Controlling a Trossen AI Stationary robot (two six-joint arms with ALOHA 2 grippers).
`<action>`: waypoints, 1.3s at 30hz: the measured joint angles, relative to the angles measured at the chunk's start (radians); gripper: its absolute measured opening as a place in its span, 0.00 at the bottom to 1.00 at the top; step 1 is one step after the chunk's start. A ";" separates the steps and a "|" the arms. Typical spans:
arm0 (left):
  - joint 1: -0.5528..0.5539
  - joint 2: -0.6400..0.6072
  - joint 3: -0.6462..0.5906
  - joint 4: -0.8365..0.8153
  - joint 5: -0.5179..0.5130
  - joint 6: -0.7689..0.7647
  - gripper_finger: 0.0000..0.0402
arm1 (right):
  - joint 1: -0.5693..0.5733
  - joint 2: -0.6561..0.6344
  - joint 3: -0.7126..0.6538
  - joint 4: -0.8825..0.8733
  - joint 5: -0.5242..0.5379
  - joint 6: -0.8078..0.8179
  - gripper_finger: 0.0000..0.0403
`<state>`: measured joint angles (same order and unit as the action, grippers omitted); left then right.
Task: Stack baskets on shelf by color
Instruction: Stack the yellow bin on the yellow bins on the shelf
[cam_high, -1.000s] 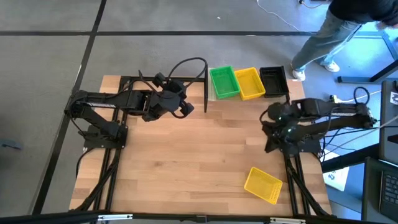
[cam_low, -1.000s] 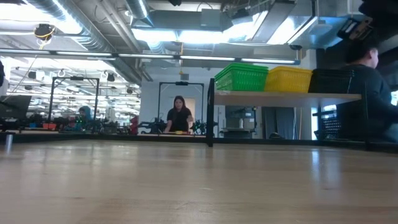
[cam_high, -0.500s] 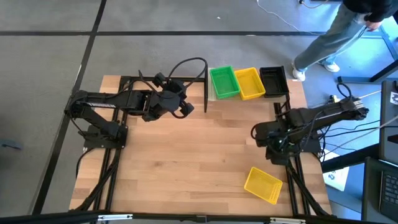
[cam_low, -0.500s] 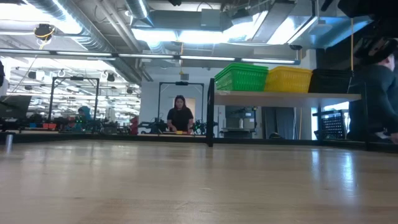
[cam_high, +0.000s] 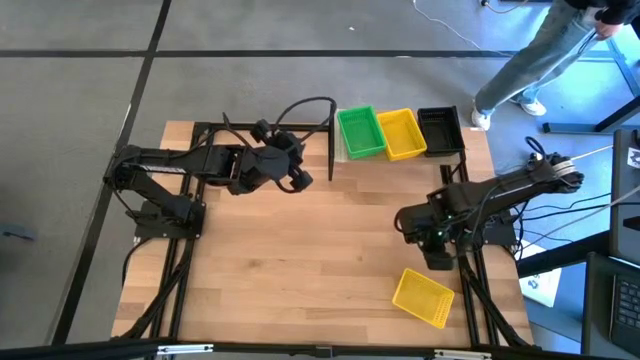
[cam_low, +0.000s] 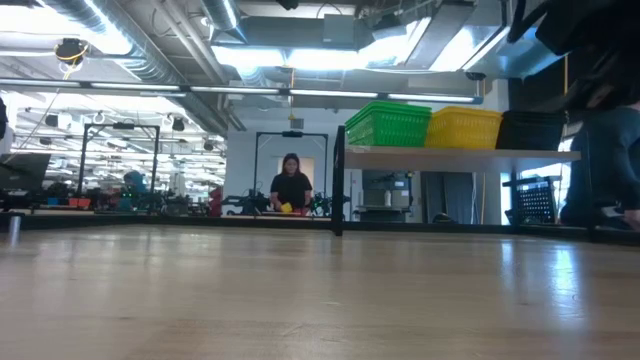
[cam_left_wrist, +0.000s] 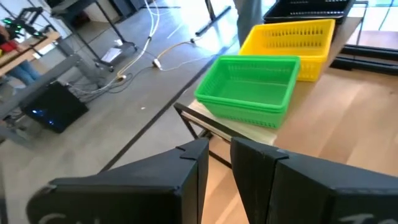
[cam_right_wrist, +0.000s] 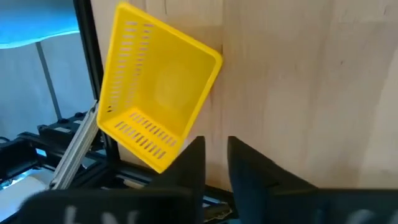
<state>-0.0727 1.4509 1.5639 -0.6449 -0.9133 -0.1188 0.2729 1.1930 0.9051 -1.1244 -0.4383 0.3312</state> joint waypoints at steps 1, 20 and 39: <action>0.000 0.000 0.000 -0.001 0.007 0.000 0.15 | 0.000 0.007 0.000 0.005 0.001 0.000 0.18; -0.029 0.000 0.000 -0.020 0.026 0.000 0.15 | 0.160 0.041 -0.180 0.404 0.046 0.403 0.23; -0.029 0.000 0.000 -0.020 0.067 -0.001 0.15 | 0.218 0.176 -0.180 0.403 0.143 0.421 0.23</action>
<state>-0.1017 1.4509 1.5639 -0.6651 -0.8463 -0.1196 0.4908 1.3689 0.7254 -0.7214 -0.2955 0.7526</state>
